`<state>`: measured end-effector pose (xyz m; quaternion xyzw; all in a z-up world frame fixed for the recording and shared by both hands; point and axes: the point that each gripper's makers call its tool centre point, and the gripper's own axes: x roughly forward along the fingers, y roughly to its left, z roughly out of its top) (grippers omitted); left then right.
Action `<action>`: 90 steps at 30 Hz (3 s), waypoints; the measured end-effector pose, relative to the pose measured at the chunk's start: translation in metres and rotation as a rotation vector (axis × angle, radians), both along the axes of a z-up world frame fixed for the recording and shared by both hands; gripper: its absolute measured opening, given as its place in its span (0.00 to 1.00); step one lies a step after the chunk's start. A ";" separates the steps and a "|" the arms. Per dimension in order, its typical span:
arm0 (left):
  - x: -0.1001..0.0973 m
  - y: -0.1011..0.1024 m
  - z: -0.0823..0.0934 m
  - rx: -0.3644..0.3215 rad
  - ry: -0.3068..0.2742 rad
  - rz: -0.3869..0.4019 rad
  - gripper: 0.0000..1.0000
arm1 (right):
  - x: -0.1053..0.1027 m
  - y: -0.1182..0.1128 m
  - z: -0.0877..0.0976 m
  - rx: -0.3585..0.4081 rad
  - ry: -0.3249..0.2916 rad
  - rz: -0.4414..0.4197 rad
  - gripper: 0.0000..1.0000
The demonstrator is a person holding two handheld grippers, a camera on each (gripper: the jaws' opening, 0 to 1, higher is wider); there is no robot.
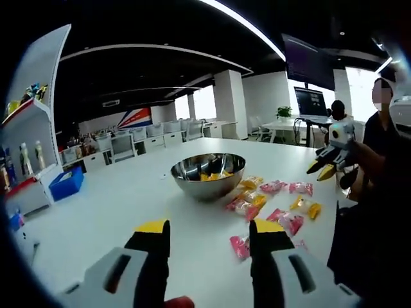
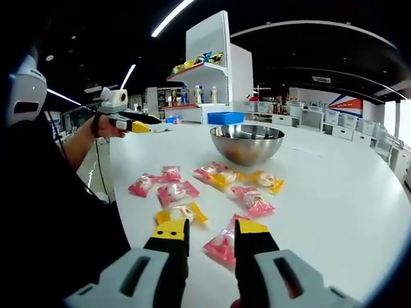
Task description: Pick up the marshmallows scattered on the table and place them into the bowl on the table
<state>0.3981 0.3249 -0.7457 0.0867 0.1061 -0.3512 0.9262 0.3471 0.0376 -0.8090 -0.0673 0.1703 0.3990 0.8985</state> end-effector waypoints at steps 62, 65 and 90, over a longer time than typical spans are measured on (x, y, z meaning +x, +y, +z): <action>-0.033 0.023 -0.038 -0.037 0.077 0.059 0.48 | 0.036 0.004 -0.049 -0.151 0.106 -0.134 0.41; -0.032 0.025 -0.038 -0.039 0.076 0.062 0.48 | 0.038 0.002 -0.050 -0.166 0.096 -0.138 0.35; -0.034 0.020 -0.041 -0.034 0.085 0.050 0.45 | 0.039 0.000 -0.049 -0.151 0.057 -0.131 0.24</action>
